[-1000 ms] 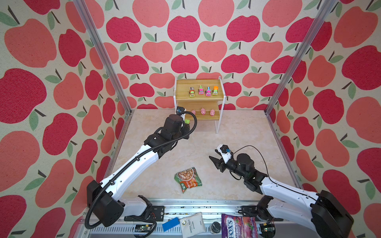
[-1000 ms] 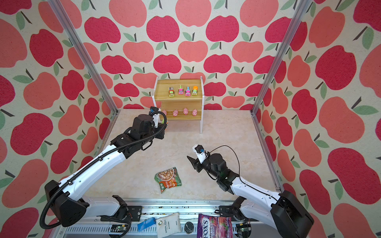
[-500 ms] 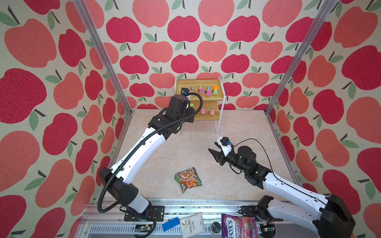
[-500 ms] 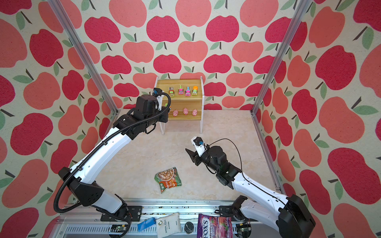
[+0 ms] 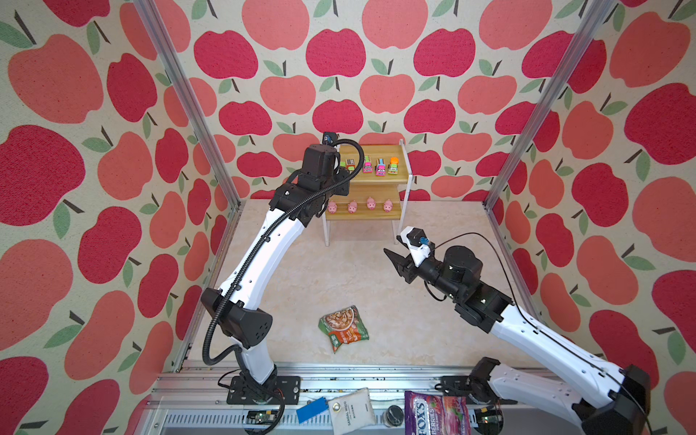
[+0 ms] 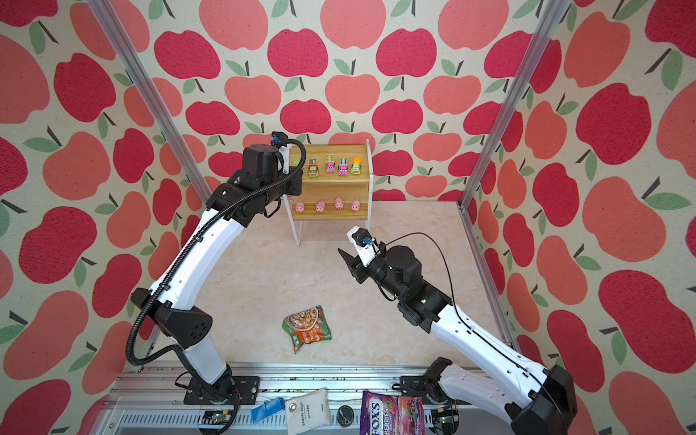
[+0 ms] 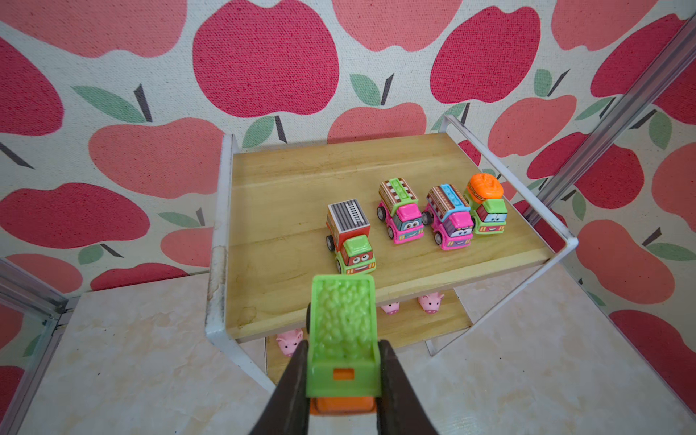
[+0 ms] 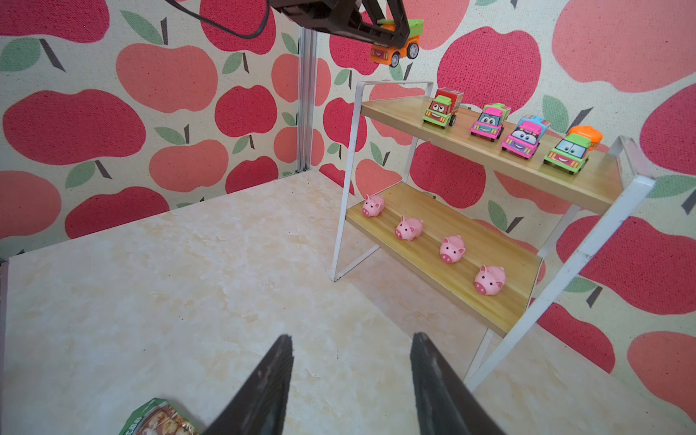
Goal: Place and organize the plastic toys onto the shelf
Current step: 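Carry the dump truck with the left gripper up to the top shelf, then lower the dump truck beside the fire truck and open the left gripper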
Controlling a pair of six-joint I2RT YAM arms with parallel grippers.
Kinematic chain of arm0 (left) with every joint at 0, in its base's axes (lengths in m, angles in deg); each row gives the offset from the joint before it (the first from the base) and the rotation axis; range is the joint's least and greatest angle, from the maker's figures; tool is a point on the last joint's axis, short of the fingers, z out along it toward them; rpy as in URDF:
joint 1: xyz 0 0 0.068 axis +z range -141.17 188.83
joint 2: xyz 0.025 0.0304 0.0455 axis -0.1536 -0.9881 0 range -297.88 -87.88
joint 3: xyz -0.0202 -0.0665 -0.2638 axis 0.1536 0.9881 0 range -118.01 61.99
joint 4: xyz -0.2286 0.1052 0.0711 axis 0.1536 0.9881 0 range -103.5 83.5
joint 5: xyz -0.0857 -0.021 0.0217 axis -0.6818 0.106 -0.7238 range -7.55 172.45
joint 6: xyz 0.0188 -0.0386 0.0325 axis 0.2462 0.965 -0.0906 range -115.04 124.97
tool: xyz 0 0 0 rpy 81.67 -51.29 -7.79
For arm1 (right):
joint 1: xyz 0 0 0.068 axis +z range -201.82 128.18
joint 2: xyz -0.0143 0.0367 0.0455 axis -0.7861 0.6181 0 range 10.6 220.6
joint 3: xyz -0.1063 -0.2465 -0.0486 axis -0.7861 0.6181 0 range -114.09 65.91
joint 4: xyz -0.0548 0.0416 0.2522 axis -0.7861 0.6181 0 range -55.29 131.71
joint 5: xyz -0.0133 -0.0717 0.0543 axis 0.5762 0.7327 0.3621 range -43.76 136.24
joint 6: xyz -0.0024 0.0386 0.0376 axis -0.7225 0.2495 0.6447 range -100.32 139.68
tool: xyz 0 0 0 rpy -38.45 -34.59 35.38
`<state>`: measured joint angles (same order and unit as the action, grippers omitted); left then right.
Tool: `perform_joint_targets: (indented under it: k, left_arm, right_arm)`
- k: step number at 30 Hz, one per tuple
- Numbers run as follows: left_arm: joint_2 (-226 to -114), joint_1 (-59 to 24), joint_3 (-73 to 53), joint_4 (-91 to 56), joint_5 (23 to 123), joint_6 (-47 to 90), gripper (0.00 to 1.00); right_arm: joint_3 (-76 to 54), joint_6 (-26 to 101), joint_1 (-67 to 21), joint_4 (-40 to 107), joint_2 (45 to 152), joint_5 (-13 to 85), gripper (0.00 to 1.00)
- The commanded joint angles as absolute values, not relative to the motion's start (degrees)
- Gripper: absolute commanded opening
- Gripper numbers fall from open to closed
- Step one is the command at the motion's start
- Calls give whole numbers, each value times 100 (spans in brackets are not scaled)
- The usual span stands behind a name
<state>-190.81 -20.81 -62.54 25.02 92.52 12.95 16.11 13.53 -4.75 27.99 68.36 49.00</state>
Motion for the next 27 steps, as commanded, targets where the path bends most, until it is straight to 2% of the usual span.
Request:
perform_joint_targets:
  k: [1, 17, 27]
  left_arm:
    - [-19406, -1985, -6725, 2842, 9288, 1224, 26]
    - [-20844, -1662, -8562, 3376, 9723, 1498, 26]
    - [-21195, -1569, -8837, 3264, 9651, 1559, 27]
  right_arm:
    - [1288, 1146, -506, 2931, 6857, 5003, 54]
    - [1409, 993, -506, 3042, 6653, 5026, 54]
    - [1454, 983, -515, 2997, 6690, 5046, 54]
